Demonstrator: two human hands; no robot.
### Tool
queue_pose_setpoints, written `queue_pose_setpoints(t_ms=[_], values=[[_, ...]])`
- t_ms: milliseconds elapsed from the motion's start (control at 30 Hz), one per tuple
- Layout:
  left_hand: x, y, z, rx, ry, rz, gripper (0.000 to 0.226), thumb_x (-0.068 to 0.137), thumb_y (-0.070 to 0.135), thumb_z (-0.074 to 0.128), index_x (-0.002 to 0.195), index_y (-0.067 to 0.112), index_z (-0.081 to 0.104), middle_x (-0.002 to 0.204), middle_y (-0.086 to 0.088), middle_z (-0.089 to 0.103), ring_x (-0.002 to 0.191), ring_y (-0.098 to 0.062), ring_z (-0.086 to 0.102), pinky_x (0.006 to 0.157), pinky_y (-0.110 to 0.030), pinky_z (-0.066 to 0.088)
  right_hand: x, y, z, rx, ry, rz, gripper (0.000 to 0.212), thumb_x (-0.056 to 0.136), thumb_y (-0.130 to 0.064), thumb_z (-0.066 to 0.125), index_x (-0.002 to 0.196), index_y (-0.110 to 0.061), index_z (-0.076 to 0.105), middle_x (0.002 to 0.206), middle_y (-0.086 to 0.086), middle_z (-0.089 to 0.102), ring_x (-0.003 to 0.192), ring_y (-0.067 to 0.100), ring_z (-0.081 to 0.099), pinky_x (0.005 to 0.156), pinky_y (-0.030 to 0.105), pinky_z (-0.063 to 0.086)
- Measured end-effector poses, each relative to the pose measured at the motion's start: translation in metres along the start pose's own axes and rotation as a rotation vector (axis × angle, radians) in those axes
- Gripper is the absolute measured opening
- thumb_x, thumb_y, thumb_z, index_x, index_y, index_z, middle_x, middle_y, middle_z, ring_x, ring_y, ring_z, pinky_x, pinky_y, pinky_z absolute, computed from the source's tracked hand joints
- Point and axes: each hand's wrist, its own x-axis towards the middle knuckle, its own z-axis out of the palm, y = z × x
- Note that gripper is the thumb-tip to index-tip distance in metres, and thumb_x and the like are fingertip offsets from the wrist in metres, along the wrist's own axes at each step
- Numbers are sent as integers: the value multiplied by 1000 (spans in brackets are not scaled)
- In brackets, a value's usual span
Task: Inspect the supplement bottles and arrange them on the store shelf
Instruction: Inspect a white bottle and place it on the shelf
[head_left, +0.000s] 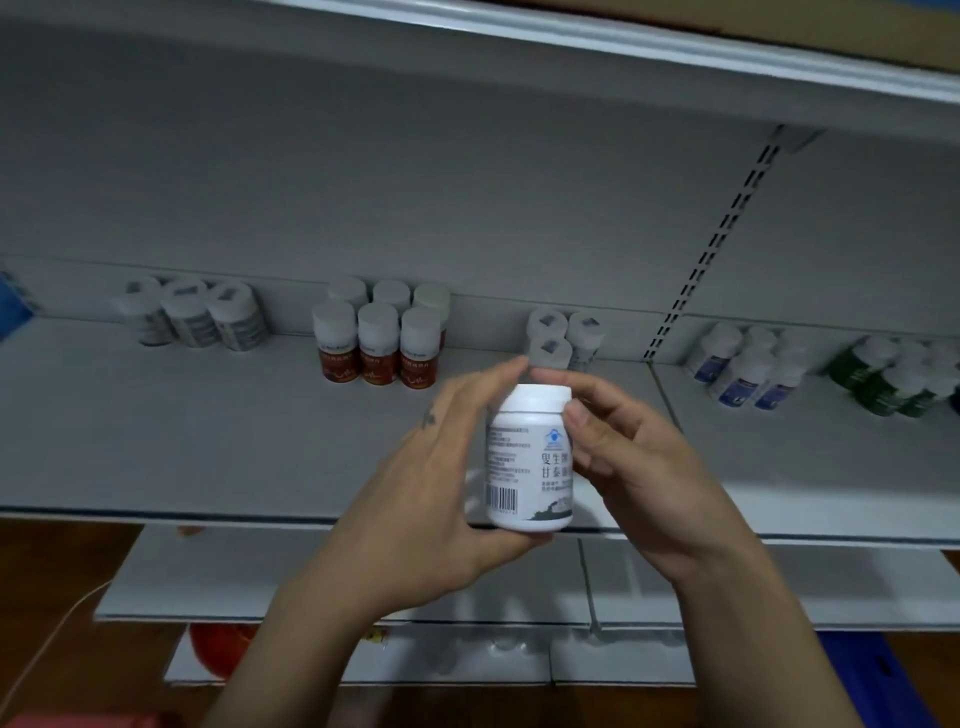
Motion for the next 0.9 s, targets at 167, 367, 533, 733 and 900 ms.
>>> queue_pose_setpoints(t_ms=[167,367,533,733,900], values=[[-3,0,-3,3,-17,-11,89,66,55,76,134,52,19,137,30,35,128,1,42,105,-27,40,-3,-3,-3,88,-33,26,41,82,-13,63,123,-10,64,109,11,70,100,21,63,86,27,53],[-4,-2,-1,4,-61,-58,90,61,64,72,132,51,17,133,35,34,129,-2,41,103,-34,43,-8,3,-5,217,-145,176,49,81,-19,72,128,-10,61,113,14,66,102,24,63,87,34,55],[-5,-6,-1,-1,-69,-80,92,60,66,72,132,49,18,136,32,34,132,0,37,106,-33,41,-10,6,-14,263,-295,216,72,71,-24,86,136,-17,56,122,24,61,111,38,59,96,49,50],[-5,-7,2,86,-22,-44,99,67,50,77,142,43,12,152,20,10,131,-7,35,106,-36,41,-6,13,-9,303,-219,178,76,62,-18,90,130,-7,58,116,22,66,101,31,67,87,40,56],[-4,-5,5,82,5,5,105,71,41,80,149,37,10,145,21,15,130,0,33,105,-19,34,-2,21,-3,198,-155,169,88,52,-26,95,129,-4,59,121,21,66,109,31,64,91,37,55]])
